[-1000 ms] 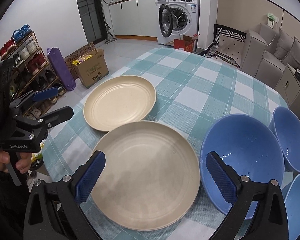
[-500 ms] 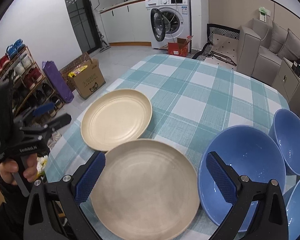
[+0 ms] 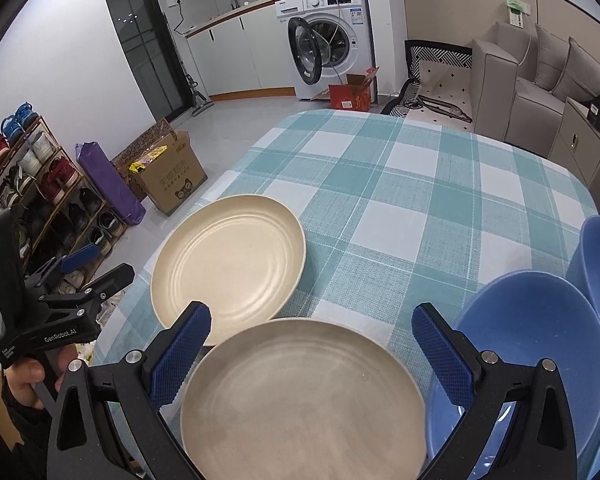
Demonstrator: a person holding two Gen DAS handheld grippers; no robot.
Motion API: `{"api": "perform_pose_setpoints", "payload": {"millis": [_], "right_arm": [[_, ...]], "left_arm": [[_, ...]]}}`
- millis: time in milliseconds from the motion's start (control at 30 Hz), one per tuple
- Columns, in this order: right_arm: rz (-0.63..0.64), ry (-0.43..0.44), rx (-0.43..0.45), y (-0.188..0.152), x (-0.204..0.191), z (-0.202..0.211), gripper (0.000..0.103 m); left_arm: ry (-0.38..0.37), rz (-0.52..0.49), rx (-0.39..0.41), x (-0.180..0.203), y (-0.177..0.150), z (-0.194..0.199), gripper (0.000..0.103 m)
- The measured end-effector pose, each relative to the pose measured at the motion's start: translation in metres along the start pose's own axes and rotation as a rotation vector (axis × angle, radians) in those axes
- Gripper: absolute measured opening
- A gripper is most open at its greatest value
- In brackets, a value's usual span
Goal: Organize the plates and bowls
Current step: 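Pull both grippers back from the cream plate, then move both grippers to the rim of the other cream plate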
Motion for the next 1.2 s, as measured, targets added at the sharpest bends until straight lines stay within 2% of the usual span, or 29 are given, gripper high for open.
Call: {"api": "perform_pose_setpoints", "payload": {"millis": [233,633,767,1200], "right_arm": [[0.048,0.010,-0.047,-0.001,-0.012,-0.024,0.102],[0.046,-0.005,-0.110,-0.003,-0.017,-0.061,0.102],[0.055,-0.009,-0.122,-0.002,-0.020,-0.069,0.102],[0.050,-0.006,-0.168,0.000,-0.030,-0.094,0.102]], "left_arm": [[-0.024,0.034,-0.021,-0.006,-0.006,-0.013,0.103],[-0.052,0.059,-0.050,-0.007,-0.017,-0.031,0.101],[-0.061,0.068,-0.061,-0.008,-0.020,-0.035,0.095],[-0.087,0.054,-0.094,0.001,-0.030,-0.049,0.087]]}}
Point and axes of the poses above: each gripper's, at about its wrist camera, not at the fingertips, and z roughly against the way its jaws point, x to its right, y to its top, the point moved 10 cm from there along -z, roughly the way its jaws point, and after that the axes turned 2 degrees about -z, right-handed, at the moved point
